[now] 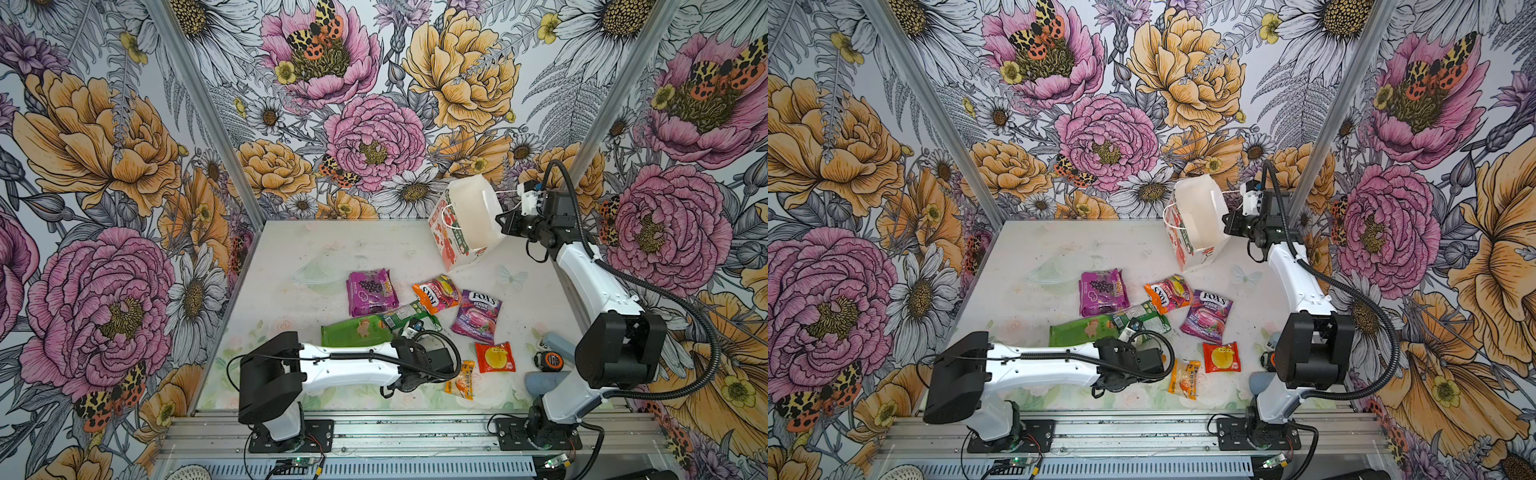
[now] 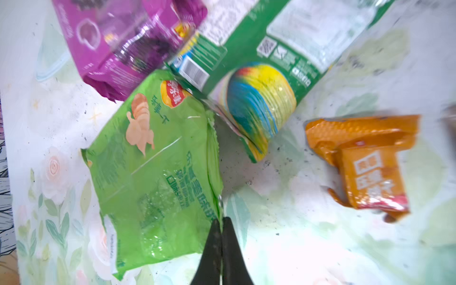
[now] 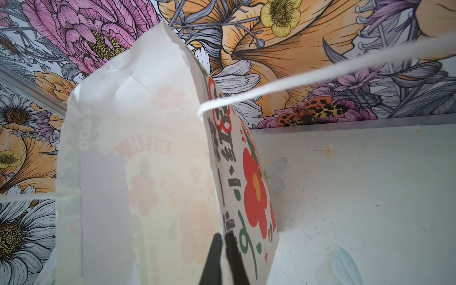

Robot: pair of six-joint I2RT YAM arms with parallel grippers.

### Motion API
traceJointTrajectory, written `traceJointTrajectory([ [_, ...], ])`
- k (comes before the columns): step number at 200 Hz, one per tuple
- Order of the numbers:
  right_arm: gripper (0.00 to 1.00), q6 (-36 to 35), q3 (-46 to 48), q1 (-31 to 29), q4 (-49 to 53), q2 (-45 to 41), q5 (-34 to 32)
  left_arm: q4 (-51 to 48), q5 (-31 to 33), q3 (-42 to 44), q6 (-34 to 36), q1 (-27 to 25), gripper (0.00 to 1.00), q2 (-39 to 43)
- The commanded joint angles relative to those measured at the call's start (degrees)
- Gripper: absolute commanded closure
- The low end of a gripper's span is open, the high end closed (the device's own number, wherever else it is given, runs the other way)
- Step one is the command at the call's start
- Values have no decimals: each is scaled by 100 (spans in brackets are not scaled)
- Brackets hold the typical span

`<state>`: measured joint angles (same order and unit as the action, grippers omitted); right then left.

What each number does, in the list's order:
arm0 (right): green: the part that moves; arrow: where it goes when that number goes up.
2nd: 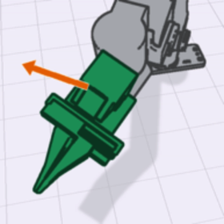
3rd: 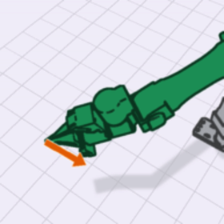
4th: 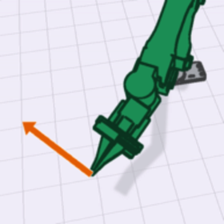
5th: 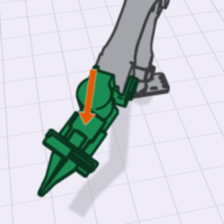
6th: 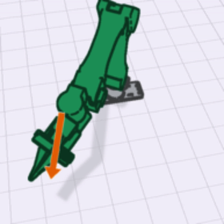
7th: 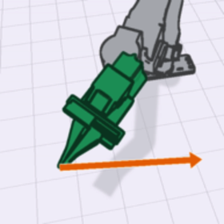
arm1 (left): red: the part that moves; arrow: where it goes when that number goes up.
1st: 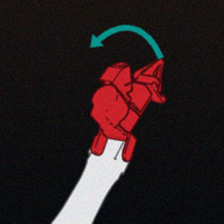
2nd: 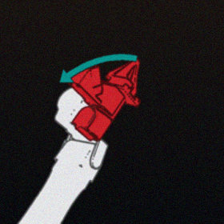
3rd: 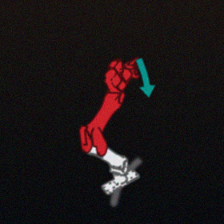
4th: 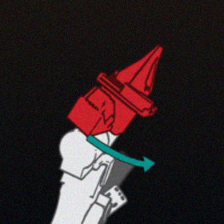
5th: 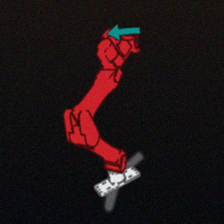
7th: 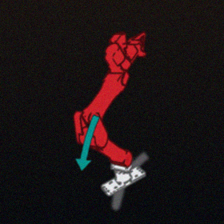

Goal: Place the snacks into the paper bag
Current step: 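Lift the green chips bag with the left gripper toward the held paper bag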

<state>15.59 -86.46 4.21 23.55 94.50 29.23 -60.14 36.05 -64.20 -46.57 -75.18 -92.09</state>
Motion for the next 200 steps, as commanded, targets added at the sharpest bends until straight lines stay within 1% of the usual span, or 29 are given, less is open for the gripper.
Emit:
traceJointTrajectory([
  [1, 100, 108, 1, 14, -70, -124, 110, 117, 513, -175, 26, 109, 100, 718],
  [32, 100, 343, -3, -36, -59, -107, -51, 170, 592, -427, 169, 434, 100, 1658],
  [57, 100, 717, -2, -72, -19, -118, -160, 536, 532, -633, 604, 661, 100, 2273],
  [82, 100, 983, -60, -117, 91, -117, -154, 1190, -16, -698, 1289, 1093, 100, 2783],
  [104, 100, 1057, -82, -149, 141, -115, -175, 1577, -570, -927, 1671, 1587, 100, 3008],
  [123, 100, 1100, -98, -159, 150, -86, -118, 1784, -1327, -1386, 2058, 1977, 100, 2906],
  [130, 100, 1112, -109, -174, 150, -85, -128, 1779, -1480, -1643, 2229, 2040, 100, 2793],
  [151, 100, 1125, -109, -242, 166, -88, -171, 1769, -1566, -2458, 2705, 2051, 100, 2379],
  [177, 100, 1270, -117, -352, 159, -84, -163, 1769, -1525, -3535, 2972, 2050, 100, 1822],
  [200, 100, 1465, -147, -500, 159, -69, -273, 1737, -1903, -4600, 3189, 2035, 100, 1277],
])
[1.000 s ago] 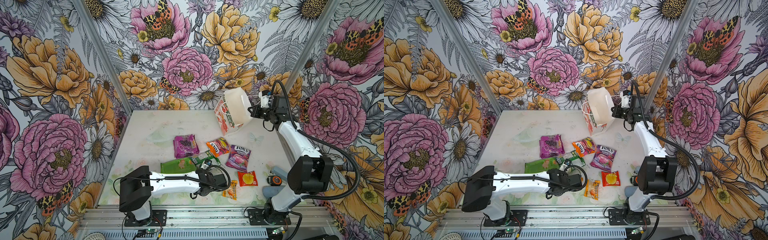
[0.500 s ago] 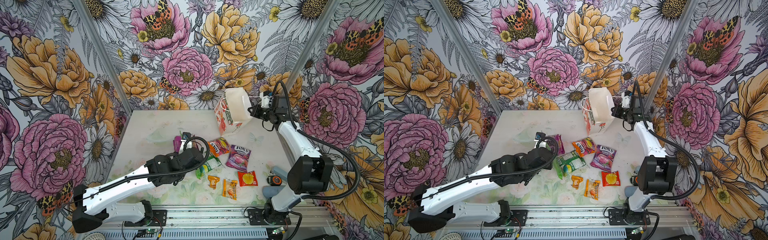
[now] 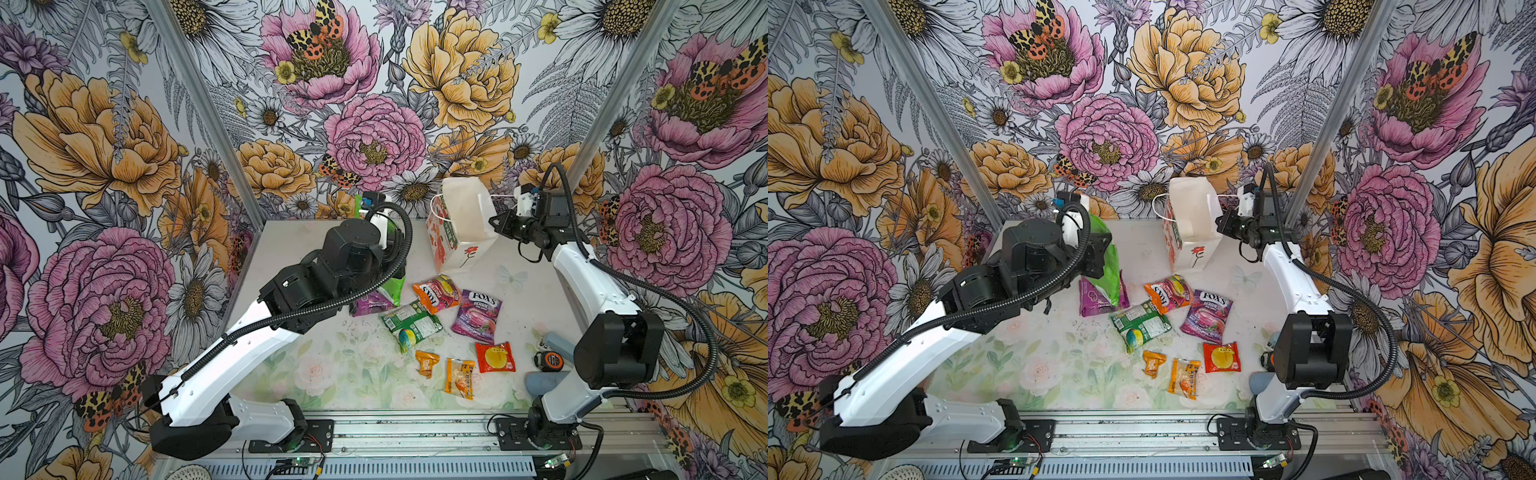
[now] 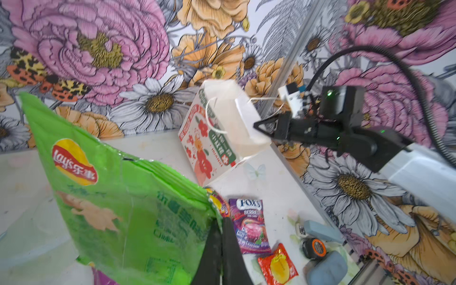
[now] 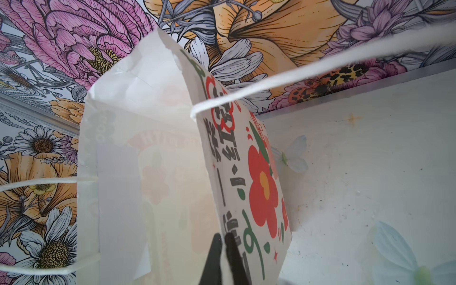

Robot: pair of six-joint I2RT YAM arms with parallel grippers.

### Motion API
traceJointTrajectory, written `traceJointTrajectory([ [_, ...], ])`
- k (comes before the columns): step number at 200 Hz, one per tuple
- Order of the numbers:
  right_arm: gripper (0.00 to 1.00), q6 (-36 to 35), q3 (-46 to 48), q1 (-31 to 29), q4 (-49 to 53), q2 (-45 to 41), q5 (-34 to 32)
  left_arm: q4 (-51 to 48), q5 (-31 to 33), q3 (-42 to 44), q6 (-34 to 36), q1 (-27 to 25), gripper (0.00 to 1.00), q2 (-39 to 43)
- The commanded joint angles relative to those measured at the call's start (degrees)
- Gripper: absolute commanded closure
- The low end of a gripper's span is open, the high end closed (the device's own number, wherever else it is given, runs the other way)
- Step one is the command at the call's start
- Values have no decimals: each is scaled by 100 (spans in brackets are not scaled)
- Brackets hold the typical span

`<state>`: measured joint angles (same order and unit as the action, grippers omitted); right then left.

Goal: Place the snacks into the paper bag
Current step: 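Lift the green chips bag with the left gripper toward the held paper bag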

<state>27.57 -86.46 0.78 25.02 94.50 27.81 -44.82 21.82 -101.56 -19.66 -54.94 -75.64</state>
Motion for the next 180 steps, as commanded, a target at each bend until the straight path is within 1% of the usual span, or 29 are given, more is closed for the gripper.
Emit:
traceJointTrajectory([
  [1, 100, 280, -145, -166, 12, -66, -133, 203, -492, -900, 503, 10, 100, -393],
  [43, 100, 567, -234, -485, 12, -79, -219, 217, -696, -2409, 984, -26, 100, -1316],
  [71, 100, 594, -258, -659, 12, -108, -310, 206, -909, -3415, 1345, -8, 100, -2033],
  [102, 100, 538, -206, -869, 47, -105, -284, 215, -943, -4408, 1616, 108, 100, -2736],
  [106, 100, 540, -189, -887, 47, -105, -287, 203, -1130, -4526, 1640, 140, 100, -2805],
  [125, 100, 541, -126, -993, 47, -124, -329, 217, -1384, -4950, 1700, 307, 100, -3274],
  [147, 100, 529, -102, -1125, 56, -115, -343, 285, -1380, -5257, 1822, 391, 100, -3550],
  [163, 100, 512, -78, -1206, 64, -108, -381, 352, -1512, -5397, 1836, 465, 100, -3691],
  [180, 100, 512, -49, -1237, 74, -107, -389, 496, -1667, -5368, 1867, 586, 100, -3764],
])
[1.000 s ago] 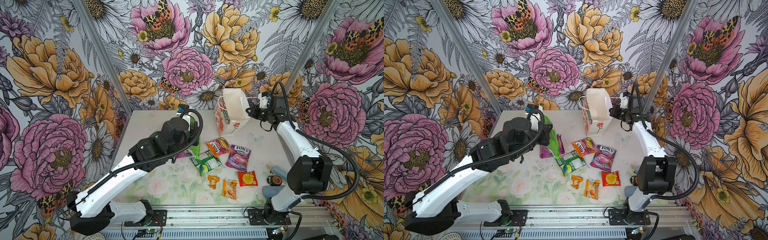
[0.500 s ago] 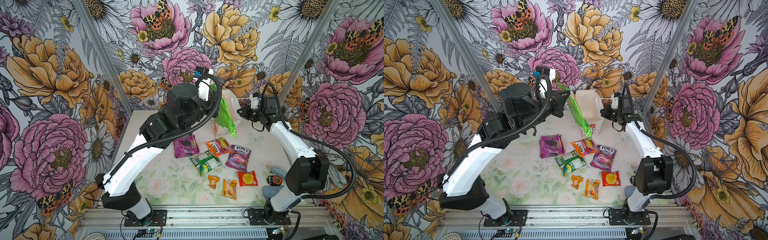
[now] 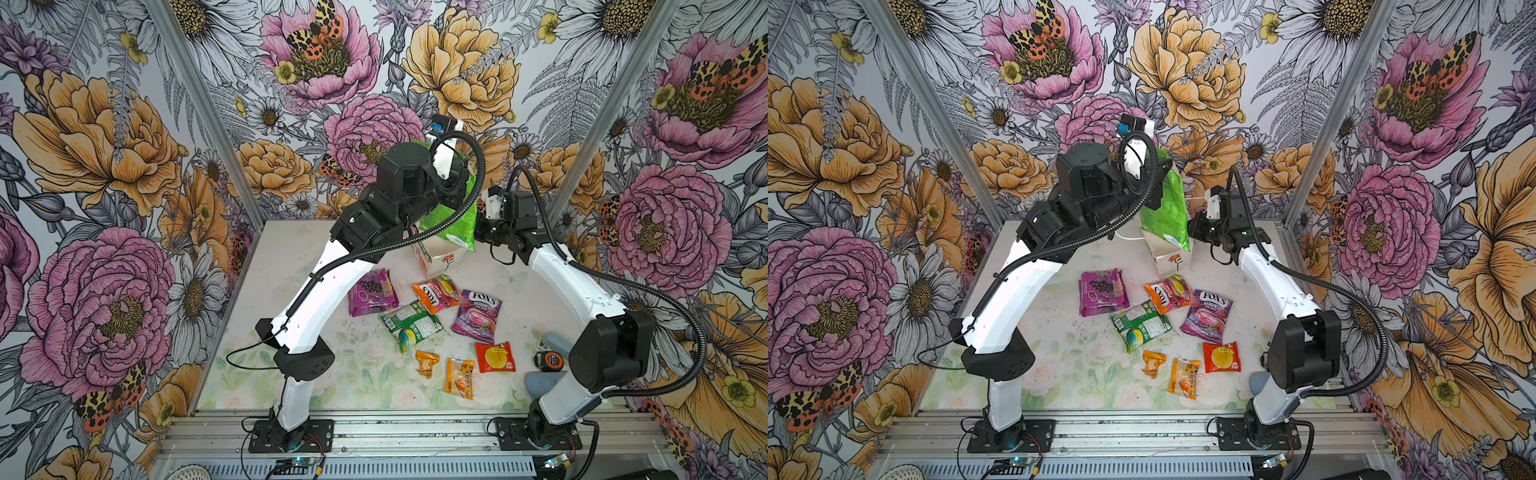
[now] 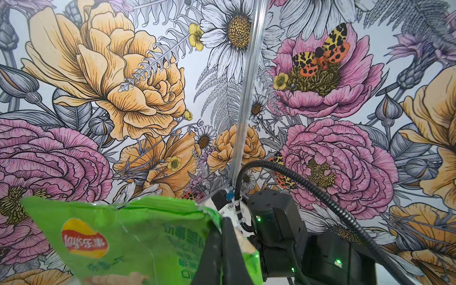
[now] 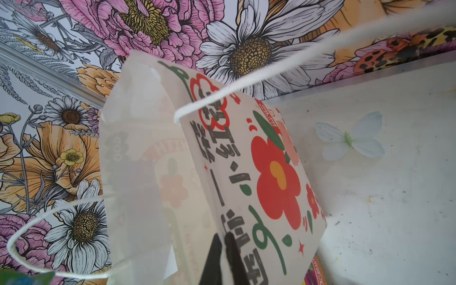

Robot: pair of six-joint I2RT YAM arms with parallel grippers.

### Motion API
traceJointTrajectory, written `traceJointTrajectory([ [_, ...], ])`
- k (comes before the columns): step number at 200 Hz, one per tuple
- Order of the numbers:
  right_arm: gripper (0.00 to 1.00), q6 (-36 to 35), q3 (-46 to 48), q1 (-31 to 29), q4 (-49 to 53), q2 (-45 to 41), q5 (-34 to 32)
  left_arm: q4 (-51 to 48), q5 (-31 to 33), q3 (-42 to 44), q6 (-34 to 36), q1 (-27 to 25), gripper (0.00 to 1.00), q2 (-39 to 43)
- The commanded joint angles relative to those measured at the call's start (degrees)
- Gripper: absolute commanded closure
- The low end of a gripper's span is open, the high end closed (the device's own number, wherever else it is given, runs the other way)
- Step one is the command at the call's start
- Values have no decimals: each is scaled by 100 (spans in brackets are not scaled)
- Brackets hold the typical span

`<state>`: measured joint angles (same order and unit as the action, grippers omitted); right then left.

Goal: Place the snacks into the paper bag
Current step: 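Lift the green chips bag with the left gripper toward the held paper bag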

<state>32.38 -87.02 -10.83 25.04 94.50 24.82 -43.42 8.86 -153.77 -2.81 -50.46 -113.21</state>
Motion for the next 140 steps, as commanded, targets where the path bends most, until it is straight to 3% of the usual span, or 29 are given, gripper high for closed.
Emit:
traceJointTrajectory([
  [1, 100, 36, 9, -77, 71, -107, -86, 367, -383, -141, 183, 148, 100, -12],
  [84, 100, 22, 10, -191, 131, -268, -92, 578, -1078, 92, 280, 824, 100, -433],
  [140, 100, -47, -54, -213, 247, -306, 9, 572, -1143, 446, 887, 1066, 100, -549],
])
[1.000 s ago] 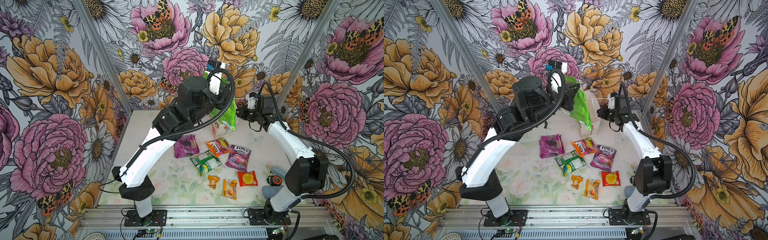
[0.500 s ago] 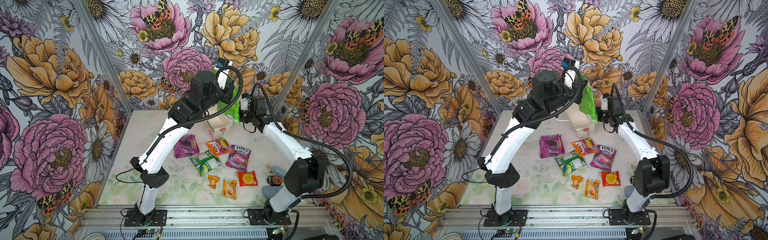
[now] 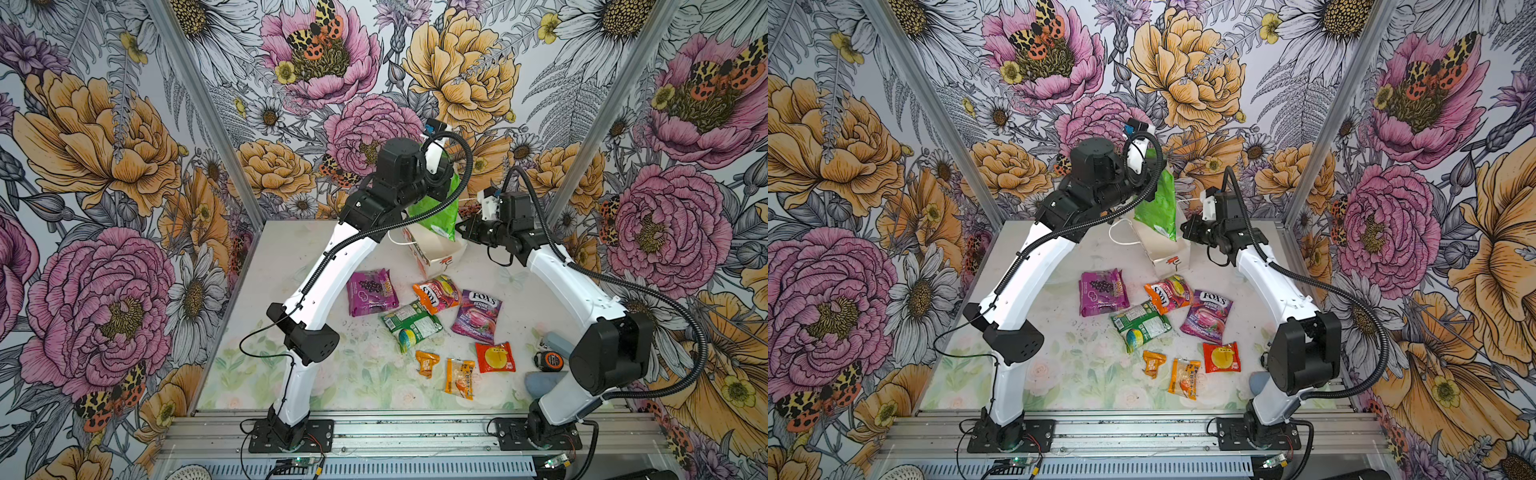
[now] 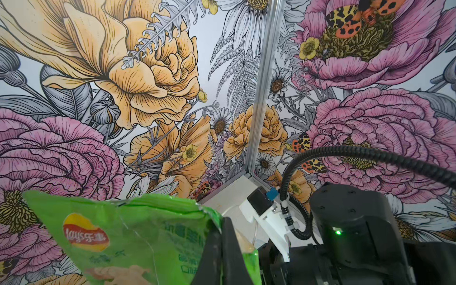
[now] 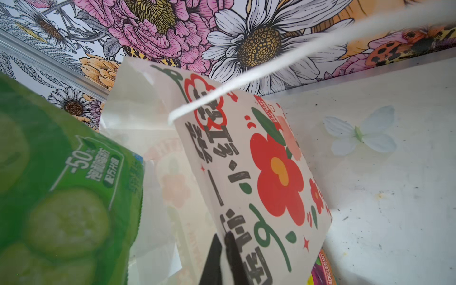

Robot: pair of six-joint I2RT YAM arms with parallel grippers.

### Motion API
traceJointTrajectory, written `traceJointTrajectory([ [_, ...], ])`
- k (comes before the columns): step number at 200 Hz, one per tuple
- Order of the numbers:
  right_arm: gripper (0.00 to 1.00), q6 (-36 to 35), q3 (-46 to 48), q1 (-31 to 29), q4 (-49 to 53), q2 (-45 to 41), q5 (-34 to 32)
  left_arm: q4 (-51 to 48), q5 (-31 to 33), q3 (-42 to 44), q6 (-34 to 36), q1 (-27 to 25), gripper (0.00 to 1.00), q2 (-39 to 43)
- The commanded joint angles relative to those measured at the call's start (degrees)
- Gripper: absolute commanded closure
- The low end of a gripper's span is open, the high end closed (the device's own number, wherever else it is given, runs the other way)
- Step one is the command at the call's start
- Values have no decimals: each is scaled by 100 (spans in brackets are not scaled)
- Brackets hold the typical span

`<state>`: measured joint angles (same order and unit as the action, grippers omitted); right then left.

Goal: Place the snacks into the paper bag
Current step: 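Lift the green chips bag with the left gripper toward the held paper bag, then lower the chips bag into the paper bag's opening with the left gripper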

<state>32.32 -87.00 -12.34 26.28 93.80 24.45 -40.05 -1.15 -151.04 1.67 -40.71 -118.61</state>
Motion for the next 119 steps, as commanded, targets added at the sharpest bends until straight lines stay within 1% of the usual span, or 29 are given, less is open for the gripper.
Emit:
traceJointTrajectory([
  [1, 100, -45, -59, -65, 123, -237, 45, 235, -141, 181, 452, 95, 100, -11],
  [16, 100, -52, -63, -61, 147, -243, 27, 235, -163, 308, 596, 162, 100, -14],
  [43, 100, -99, -96, -66, 197, -251, -18, 237, -452, 491, 832, 206, 100, -31],
  [88, 100, -170, -151, -63, 273, -223, -52, 318, -135, 958, 1702, 57, 100, 76],
  [109, 100, -180, -168, -58, 277, -213, -49, 510, 60, 1387, 2192, -41, 100, 229],
  [119, 100, -185, -177, -48, 281, -213, -53, 631, 62, 1632, 2306, -62, 100, 343],
])
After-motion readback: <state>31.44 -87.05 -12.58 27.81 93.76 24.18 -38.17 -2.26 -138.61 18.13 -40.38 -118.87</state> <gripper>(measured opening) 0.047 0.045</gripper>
